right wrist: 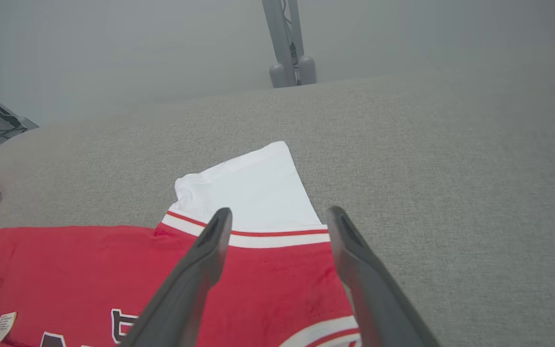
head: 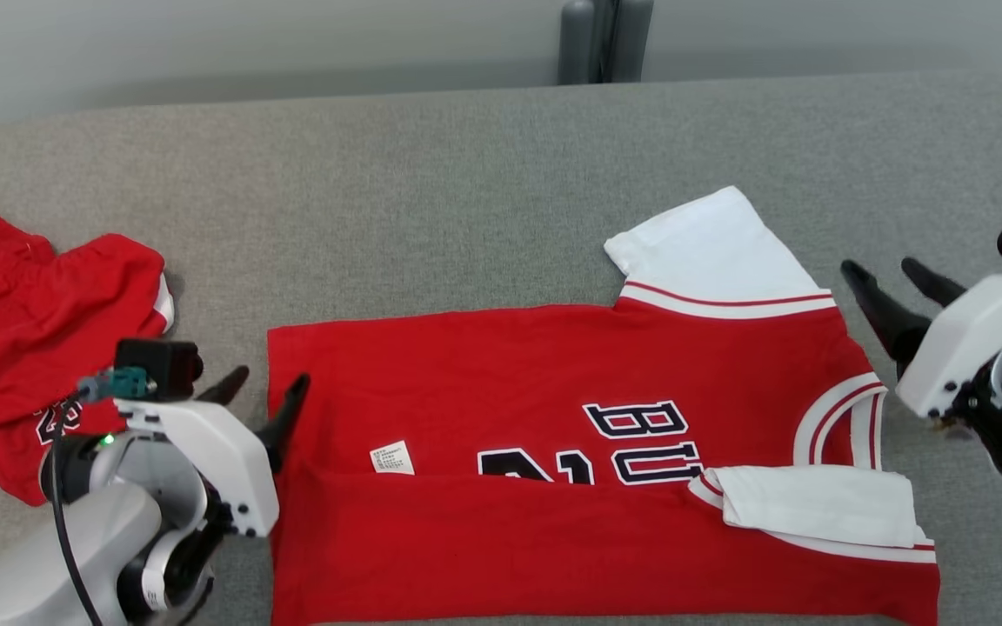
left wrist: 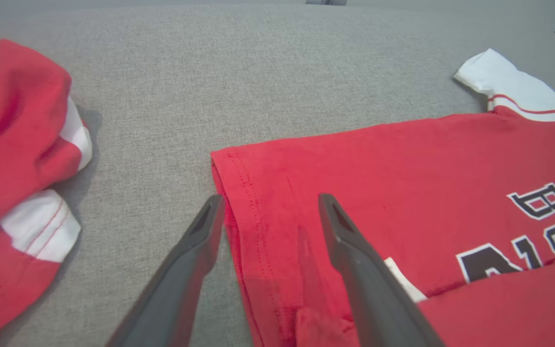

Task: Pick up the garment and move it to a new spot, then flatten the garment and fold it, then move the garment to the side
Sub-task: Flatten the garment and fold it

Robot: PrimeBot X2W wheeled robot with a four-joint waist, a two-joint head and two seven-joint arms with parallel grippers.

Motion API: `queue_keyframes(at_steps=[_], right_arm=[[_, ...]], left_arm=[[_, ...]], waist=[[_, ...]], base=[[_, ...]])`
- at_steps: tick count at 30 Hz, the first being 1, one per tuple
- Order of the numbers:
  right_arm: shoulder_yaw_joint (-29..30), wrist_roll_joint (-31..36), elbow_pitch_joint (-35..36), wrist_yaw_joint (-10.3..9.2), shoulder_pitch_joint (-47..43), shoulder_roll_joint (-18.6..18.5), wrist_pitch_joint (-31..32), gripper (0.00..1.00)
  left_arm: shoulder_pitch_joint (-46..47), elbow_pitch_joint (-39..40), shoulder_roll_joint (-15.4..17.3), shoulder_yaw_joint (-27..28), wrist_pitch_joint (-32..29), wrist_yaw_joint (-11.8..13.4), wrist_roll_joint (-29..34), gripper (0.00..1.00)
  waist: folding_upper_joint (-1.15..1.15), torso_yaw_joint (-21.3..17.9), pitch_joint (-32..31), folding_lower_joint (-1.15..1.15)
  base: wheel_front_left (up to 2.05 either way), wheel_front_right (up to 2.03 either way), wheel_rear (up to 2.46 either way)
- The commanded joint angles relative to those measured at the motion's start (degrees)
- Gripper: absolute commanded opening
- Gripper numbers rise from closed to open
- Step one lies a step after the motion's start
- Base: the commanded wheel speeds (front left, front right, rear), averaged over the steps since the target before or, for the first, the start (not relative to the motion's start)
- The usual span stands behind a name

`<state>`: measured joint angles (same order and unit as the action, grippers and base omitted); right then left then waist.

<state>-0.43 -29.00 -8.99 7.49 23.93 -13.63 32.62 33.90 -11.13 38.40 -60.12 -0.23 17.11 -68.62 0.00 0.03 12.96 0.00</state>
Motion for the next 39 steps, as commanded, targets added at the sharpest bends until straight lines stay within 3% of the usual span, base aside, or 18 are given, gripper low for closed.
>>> queue_keyframes(at_steps=[1, 7, 12, 26, 39], right_arm=[[-0.5, -0.7, -1.3, 0.02, 2.0, -0.4, -1.0, 1.00], [-4.0, -2.2, -8.9, 0.02, 10.0, -3.4, -5.3, 1.00], [-7.0, -4.6, -15.3, 0.02, 16.1, -5.6, -5.0, 1.00], [-14.3, -9.8, -26.3, 0.02, 29.8, -7.8, -0.9, 1.00], [-18.2, -12.2, -34.2, 0.02, 35.7, -8.1, -0.6, 1.00]], left_arm=[[1.5, -1.1, -0.2, 0.6, 0.4, -0.5, 0.2, 1.00], [5.1, -5.7, -1.9, 0.6, 0.1, -2.3, 1.3, 1.00], [8.0, -7.6, -2.5, -0.1, -1.0, -3.5, 2.6, 1.00], [12.2, -7.1, -3.6, -0.6, -2.0, -4.5, 4.4, 1.00], [15.0, -6.0, -4.9, -1.7, -3.9, -5.5, 5.3, 1.00]], waist=[[0.00, 0.4, 1.7, 0.00], [0.00, 1.2, 5.6, 0.00], [0.00, 2.1, 8.1, 0.00], [0.00, 4.8, 13.2, 0.00], [0.00, 6.4, 15.7, 0.00]], base=[[0.00, 0.00, 0.00], [0.00, 0.00, 0.00], [0.00, 0.00, 0.00], [0.00, 0.00, 0.00], [0.00, 0.00, 0.00]])
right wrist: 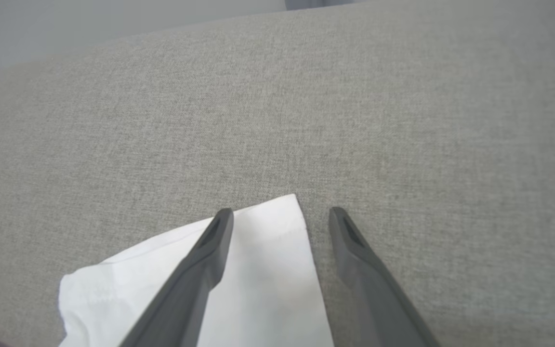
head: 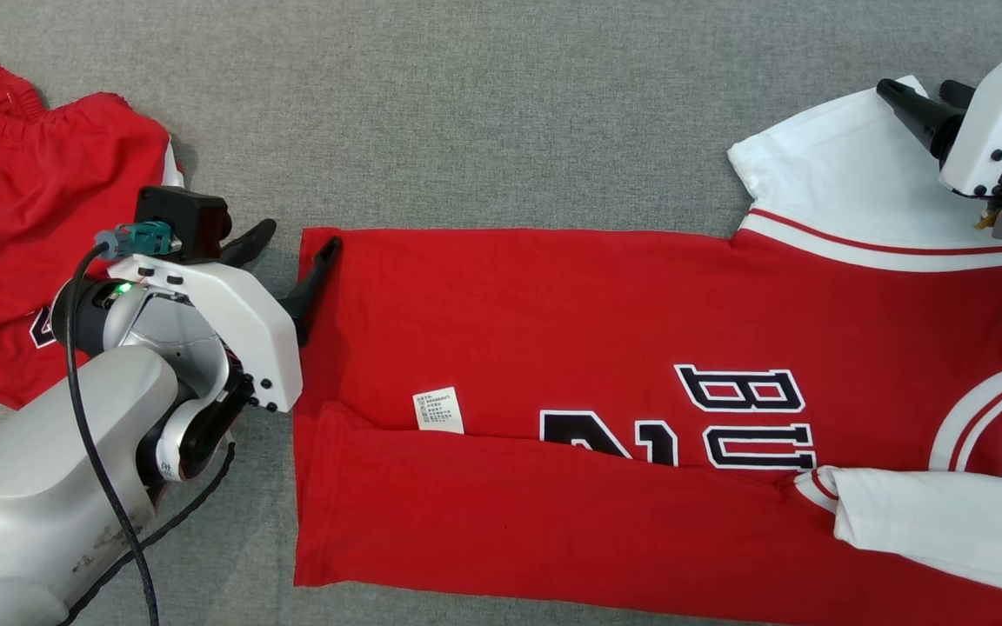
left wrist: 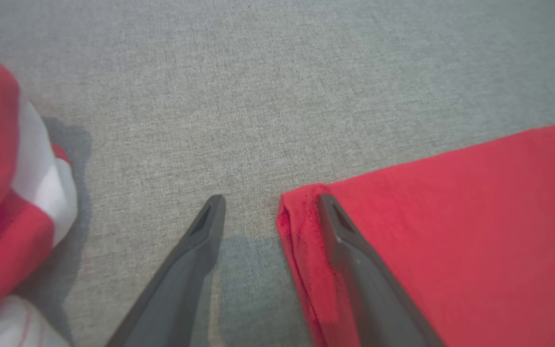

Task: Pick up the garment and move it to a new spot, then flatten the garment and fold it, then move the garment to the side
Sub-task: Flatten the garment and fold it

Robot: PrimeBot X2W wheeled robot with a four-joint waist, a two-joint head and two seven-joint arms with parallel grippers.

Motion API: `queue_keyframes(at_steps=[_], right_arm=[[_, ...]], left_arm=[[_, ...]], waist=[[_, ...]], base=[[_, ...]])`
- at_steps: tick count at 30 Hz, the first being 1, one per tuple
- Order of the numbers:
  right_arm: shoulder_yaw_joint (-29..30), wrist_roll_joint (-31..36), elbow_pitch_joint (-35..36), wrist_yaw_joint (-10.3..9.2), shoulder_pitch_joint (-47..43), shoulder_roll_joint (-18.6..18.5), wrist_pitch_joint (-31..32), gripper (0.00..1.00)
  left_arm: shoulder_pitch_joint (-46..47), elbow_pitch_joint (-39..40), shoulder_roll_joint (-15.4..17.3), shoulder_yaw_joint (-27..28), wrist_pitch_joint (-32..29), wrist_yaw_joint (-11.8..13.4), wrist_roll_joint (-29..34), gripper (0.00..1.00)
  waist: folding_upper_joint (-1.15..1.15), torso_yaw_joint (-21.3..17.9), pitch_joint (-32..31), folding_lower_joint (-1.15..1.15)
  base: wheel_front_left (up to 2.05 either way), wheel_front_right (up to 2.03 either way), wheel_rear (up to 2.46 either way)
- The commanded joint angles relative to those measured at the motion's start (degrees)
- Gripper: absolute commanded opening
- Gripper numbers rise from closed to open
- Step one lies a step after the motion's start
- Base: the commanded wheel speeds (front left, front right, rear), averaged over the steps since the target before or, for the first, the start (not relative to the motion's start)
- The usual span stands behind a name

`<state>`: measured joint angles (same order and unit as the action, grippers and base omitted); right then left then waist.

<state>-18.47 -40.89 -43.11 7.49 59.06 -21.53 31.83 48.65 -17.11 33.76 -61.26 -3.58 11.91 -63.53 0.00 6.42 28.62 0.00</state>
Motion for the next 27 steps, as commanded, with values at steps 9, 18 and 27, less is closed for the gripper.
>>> queue_keyframes(at_steps=[9, 18, 27], right_arm=[[-2.4, -2.8, -3.6, 0.02, 1.0, 0.0, -0.2, 1.00], [-5.4, -6.5, -3.6, 0.02, 0.1, -0.3, -0.5, 0.00], [-8.7, -9.9, -2.1, 0.02, 0.1, -1.6, -2.0, 0.00]], left_arm=[[0.3, 2.7, 0.5, -0.8, -1.4, -0.4, 0.1, 1.00], [-0.3, 2.9, 0.9, -0.8, -1.3, -0.5, -0.5, 0.44], [-0.4, 2.3, 0.7, -0.3, 0.2, -0.7, -0.2, 0.00]], waist=[[0.00, 0.7, 0.2, 0.00], [0.00, 0.7, -0.5, 0.00], [0.00, 0.3, -1.2, 0.00]], base=[[0.00, 0.00, 0.00], [0.00, 0.00, 0.00], [0.00, 0.00, 0.00]])
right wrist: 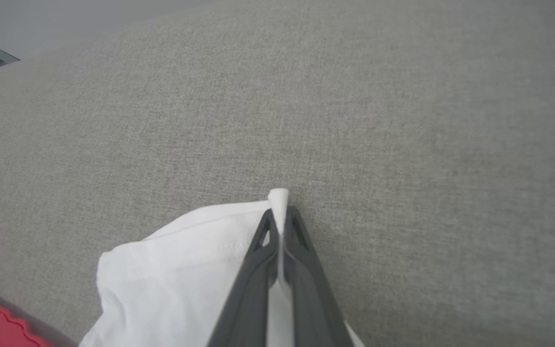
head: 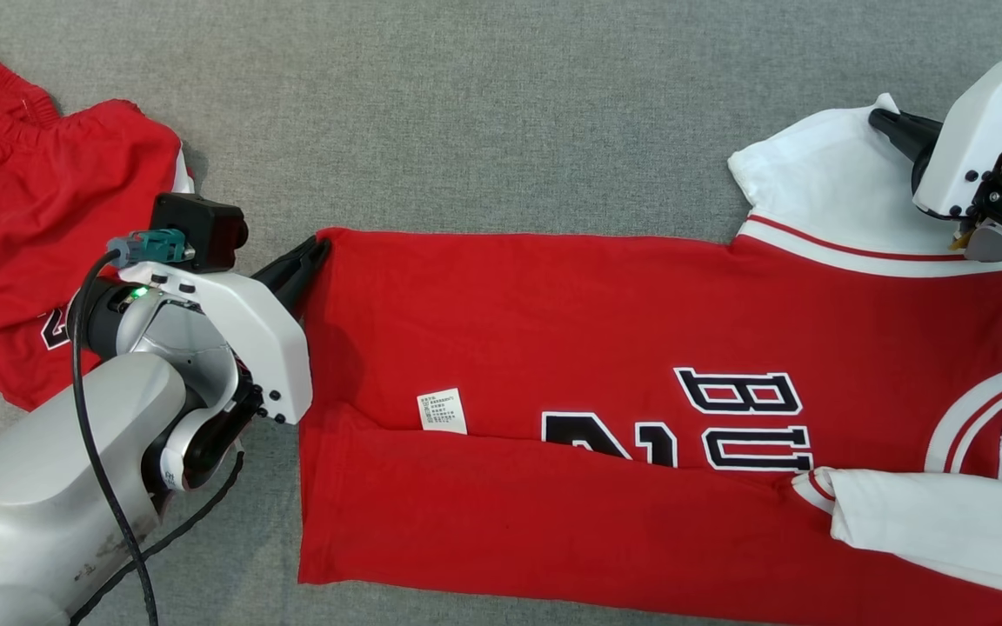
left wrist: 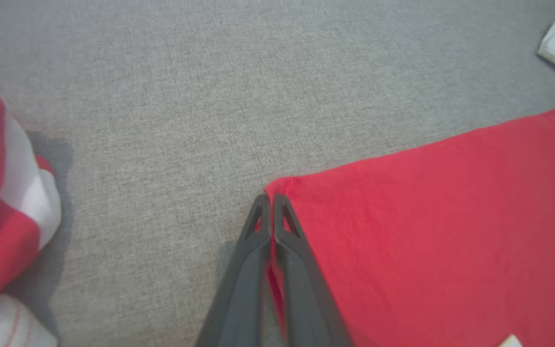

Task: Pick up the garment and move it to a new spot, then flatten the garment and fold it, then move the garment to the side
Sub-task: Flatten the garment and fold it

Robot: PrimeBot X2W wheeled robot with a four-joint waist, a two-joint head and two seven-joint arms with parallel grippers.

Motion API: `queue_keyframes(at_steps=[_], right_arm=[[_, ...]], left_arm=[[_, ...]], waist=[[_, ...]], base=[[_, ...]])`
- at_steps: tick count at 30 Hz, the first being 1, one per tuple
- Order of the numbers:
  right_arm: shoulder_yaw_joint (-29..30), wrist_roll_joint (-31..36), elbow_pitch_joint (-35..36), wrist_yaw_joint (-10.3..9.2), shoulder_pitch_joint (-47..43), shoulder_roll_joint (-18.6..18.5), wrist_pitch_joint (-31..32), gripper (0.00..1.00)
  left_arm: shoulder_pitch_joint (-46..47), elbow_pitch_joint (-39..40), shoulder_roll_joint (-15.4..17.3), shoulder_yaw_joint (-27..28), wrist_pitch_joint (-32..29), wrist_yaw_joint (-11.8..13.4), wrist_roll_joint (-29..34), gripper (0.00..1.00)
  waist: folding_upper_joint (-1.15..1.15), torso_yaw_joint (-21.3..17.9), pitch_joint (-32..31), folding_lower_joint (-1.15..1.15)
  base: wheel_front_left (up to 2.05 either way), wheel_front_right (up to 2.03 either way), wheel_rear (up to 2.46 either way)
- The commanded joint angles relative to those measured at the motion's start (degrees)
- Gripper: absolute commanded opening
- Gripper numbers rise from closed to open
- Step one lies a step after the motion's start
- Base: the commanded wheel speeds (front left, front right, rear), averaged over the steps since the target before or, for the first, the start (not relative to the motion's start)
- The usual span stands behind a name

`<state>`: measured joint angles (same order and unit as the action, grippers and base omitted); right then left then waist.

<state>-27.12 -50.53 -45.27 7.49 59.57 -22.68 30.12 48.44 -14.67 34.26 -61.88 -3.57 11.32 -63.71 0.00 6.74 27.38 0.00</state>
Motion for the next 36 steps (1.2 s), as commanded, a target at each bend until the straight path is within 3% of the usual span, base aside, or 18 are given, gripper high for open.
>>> queue_keyframes(at_steps=[1, 12, 24, 36], right_arm=[[-0.4, -0.6, 0.2, 0.02, -0.4, -0.5, -0.5, 0.00], [-4.3, -5.1, 3.0, 0.02, -1.9, -2.4, -5.7, 0.00], [-9.9, -11.1, 5.1, 0.02, -6.8, -6.3, -7.1, 0.00], [-13.5, -14.4, 5.9, 0.02, -9.0, -8.2, -9.1, 0.00]], left_arm=[[-0.2, -0.2, 0.2, 0.4, 0.2, -0.2, 0.0, 0.00], [-1.4, -1.1, 0.3, 0.5, 1.7, -0.6, -0.4, 0.00], [-6.5, -1.4, 2.1, -0.3, 1.8, -0.7, -2.5, 0.00], [-8.3, -3.4, 2.2, 0.1, 2.4, -0.5, -3.6, 0.00]], waist=[[0.00, 0.0, -0.1, 0.00], [0.00, -0.5, -3.8, 0.00], [0.00, -2.8, -10.1, 0.00], [0.00, -4.3, -12.3, 0.00]], base=[[0.00, 0.00, 0.00], [0.00, 0.00, 0.00], [0.00, 0.00, 0.00], [0.00, 0.00, 0.00]])
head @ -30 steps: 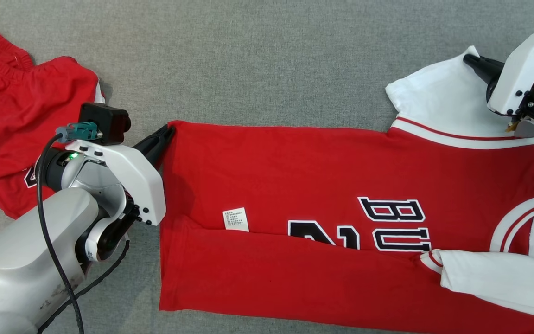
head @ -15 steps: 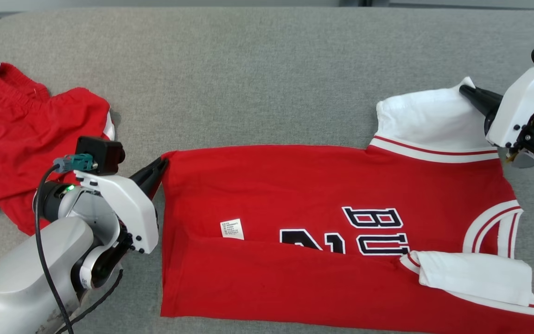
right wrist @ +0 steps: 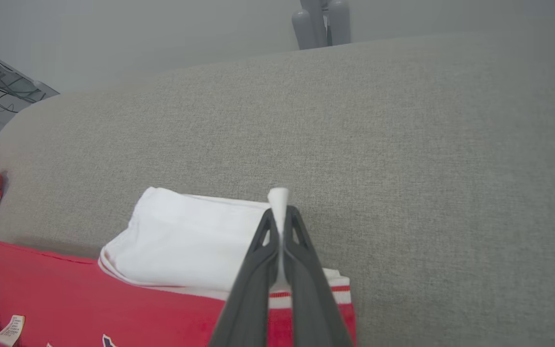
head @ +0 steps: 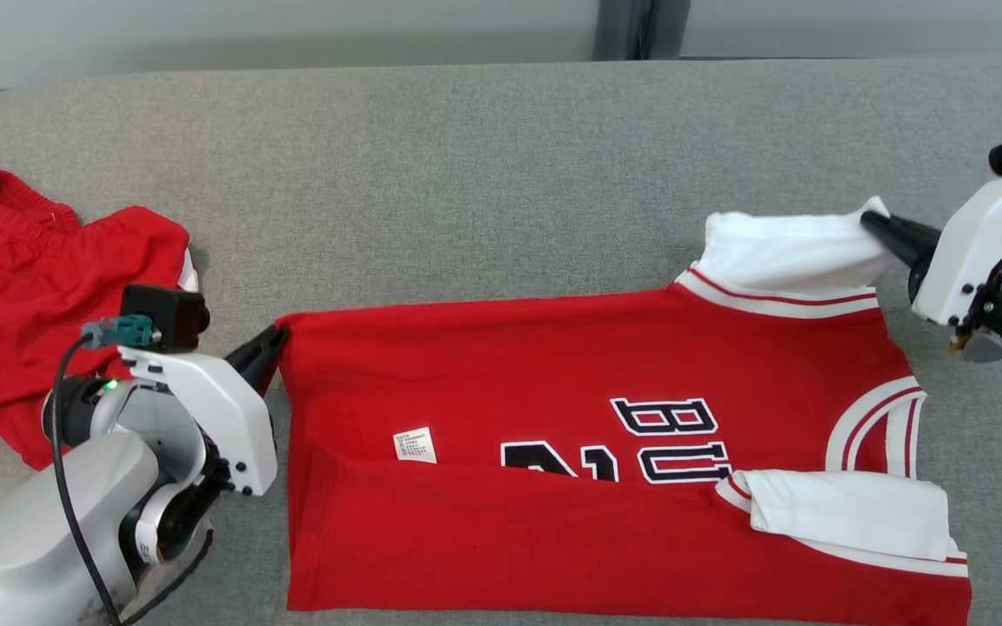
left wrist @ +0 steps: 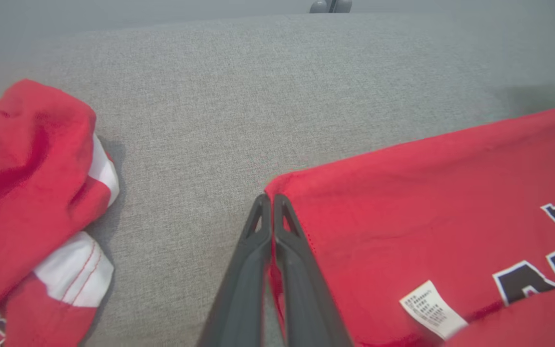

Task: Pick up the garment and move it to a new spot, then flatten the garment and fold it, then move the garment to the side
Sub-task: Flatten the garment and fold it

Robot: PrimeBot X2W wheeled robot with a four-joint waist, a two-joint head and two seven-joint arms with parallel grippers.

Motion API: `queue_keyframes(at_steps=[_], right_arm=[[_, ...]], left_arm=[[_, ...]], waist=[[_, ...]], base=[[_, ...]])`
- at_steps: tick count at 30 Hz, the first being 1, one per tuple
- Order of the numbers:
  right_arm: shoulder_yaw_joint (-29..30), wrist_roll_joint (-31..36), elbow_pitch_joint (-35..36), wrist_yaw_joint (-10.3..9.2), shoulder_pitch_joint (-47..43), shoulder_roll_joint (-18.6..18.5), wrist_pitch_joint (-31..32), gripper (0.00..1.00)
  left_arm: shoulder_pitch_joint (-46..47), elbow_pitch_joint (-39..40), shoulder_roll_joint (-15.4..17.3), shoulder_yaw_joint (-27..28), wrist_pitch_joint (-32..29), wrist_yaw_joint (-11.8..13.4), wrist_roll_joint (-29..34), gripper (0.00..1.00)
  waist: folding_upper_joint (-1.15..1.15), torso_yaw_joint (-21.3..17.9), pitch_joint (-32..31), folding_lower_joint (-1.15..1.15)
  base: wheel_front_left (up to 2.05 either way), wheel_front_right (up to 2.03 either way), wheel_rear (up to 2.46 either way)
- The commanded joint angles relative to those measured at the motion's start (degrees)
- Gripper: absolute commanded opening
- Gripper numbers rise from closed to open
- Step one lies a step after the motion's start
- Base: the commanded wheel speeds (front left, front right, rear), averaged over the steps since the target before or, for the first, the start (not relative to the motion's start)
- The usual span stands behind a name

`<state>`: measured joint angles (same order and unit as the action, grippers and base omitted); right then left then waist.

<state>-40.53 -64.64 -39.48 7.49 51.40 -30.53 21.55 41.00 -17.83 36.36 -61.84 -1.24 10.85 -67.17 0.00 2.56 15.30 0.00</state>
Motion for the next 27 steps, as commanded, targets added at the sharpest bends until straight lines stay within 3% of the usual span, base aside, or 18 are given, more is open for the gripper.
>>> queue_keyframes(at_steps=[1, 13, 27], right_arm=[[-0.3, -0.7, 0.5, 0.02, -1.2, -0.6, -0.7, 0.00], [-3.4, -3.7, 3.8, 0.02, -6.7, -3.3, -0.4, 0.00], [-2.5, -7.0, 8.5, 0.02, -12.2, -5.3, 1.9, 0.00]], left_arm=[[-1.0, -0.4, 0.1, -0.1, 0.1, -0.1, -0.2, 0.00], [-4.5, -1.2, 1.3, -1.3, -0.8, 0.3, -1.2, 0.00], [-6.1, 1.2, 3.5, -1.9, -2.0, 2.2, -1.5, 0.00]], waist=[[0.00, -0.2, -0.4, 0.00], [0.00, -1.6, -3.9, 0.00], [0.00, -2.0, -4.9, 0.00]], base=[[0.00, 0.00, 0.00], [0.00, 0.00, 0.00], [0.00, 0.00, 0.00]])
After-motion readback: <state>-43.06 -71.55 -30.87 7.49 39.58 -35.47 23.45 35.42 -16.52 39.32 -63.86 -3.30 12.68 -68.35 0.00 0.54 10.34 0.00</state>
